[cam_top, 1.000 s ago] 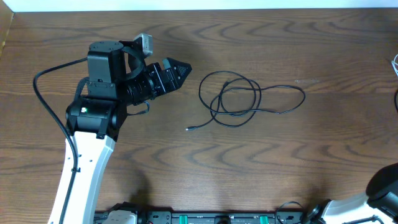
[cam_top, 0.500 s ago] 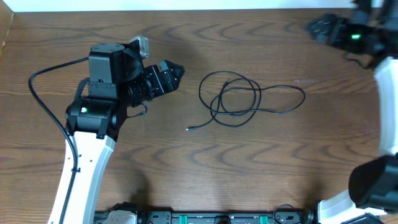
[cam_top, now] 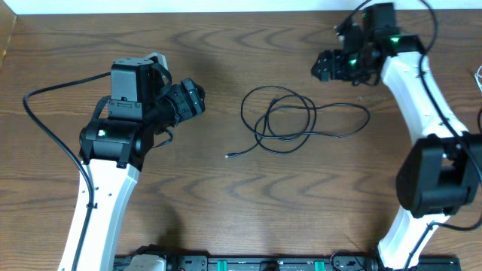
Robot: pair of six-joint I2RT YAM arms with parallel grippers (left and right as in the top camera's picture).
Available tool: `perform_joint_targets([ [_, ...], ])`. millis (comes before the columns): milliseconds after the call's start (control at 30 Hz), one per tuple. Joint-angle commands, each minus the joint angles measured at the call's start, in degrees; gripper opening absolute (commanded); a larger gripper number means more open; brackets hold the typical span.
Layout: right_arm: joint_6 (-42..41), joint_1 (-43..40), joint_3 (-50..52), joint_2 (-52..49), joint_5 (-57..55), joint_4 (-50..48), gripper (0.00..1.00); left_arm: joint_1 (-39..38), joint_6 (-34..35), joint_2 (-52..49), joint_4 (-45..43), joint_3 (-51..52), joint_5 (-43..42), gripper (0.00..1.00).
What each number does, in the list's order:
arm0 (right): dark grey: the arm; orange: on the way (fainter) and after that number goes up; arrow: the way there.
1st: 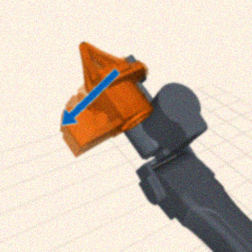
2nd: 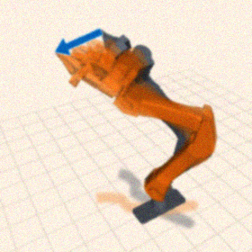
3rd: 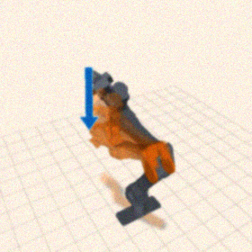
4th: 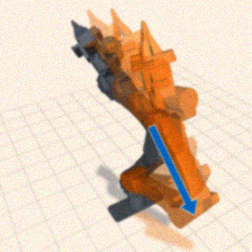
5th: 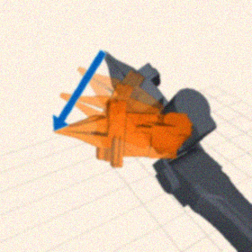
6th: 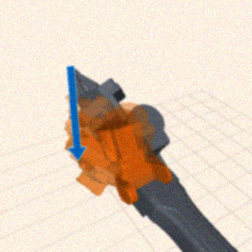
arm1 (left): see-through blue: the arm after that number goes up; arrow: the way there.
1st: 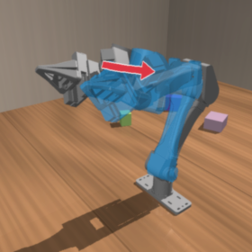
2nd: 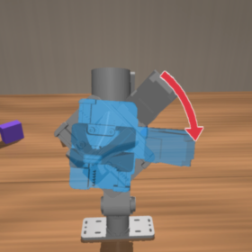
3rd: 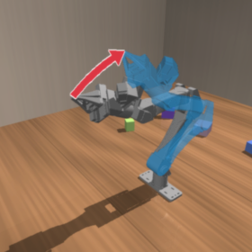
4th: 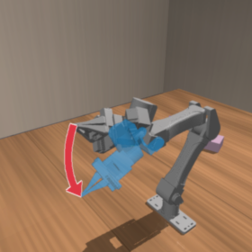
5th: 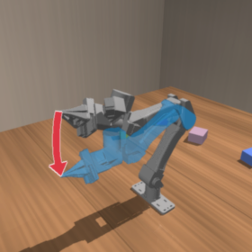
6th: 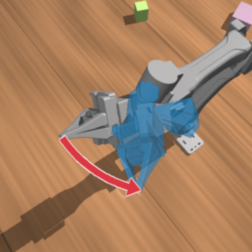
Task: Untangle cables
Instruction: 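Reach the right gripper back and grasp the remaining black cable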
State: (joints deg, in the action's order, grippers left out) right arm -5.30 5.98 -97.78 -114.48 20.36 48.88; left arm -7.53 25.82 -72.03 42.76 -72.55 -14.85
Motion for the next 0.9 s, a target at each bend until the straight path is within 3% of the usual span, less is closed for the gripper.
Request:
perform_joint_targets([
  [0,-2.9,2.2,0.3,-1.9,-6.9,1.2,0.8,0.2,-0.7,-0.6,0.3,-0.4,1.5,0.81],
  [200,-10.3,5.6,0.4,-3.5,-18.0,3.7,0.73,0.2,-0.7,-0.6,0.5,-0.4,1.5,0.81],
  [600,-11.9,11.3,0.5,-9.2,-18.1,4.6,0.64,0.2,-0.7,-0.6,1.0,-0.4,1.4,0.81],
  [867,-8.9,11.6,0.5,-10.9,-18.1,5.2,0.65,0.2,-0.7,-0.6,2.0,-0.4,1.5,0.81],
])
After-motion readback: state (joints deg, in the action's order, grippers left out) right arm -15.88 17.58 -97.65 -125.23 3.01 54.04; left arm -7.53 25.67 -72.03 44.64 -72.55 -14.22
